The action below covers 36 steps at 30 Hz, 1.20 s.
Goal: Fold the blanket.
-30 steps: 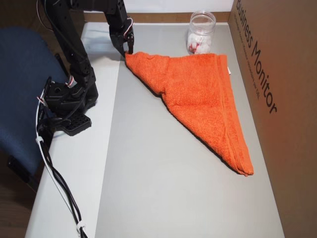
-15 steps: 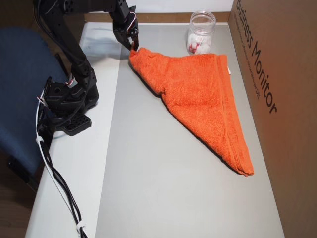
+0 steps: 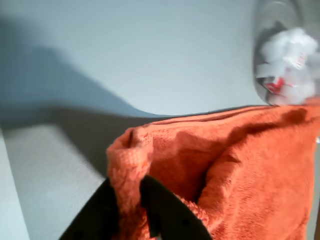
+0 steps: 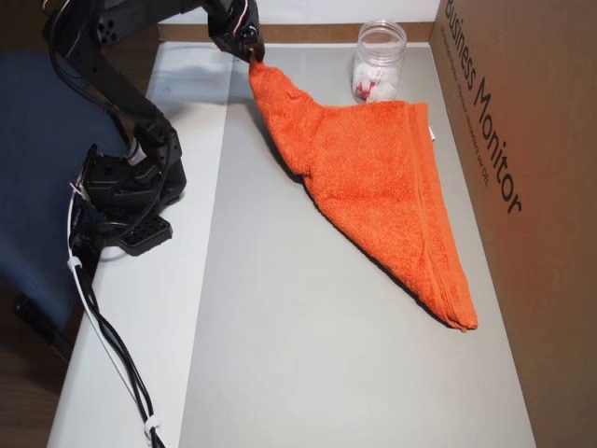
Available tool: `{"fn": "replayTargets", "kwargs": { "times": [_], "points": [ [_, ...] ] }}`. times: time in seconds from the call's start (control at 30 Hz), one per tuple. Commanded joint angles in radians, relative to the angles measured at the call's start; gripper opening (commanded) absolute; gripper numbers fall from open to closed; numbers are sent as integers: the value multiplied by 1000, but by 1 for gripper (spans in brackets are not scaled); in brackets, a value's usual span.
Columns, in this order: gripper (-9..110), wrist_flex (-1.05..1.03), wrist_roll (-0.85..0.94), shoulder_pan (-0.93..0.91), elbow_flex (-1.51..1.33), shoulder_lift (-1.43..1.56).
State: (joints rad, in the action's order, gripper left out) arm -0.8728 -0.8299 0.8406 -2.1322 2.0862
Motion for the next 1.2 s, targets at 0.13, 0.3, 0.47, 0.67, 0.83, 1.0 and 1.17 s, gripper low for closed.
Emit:
{"fn": "replayTargets", "kwargs": {
  "times": [0.13, 0.3, 0.47, 0.67, 0.83, 1.0, 1.17],
  "points": [
    [0, 8, -31, -51, 46, 143],
    [0, -6, -31, -92, 78, 204],
    [0, -6, -31, -135, 167, 209],
    [0, 3, -31, -206, 239, 207],
    [0, 8, -31, -275, 290, 207],
    [0, 8, -31, -360, 327, 206],
    [0, 8, -31, -439, 400, 153]
  ]
}}
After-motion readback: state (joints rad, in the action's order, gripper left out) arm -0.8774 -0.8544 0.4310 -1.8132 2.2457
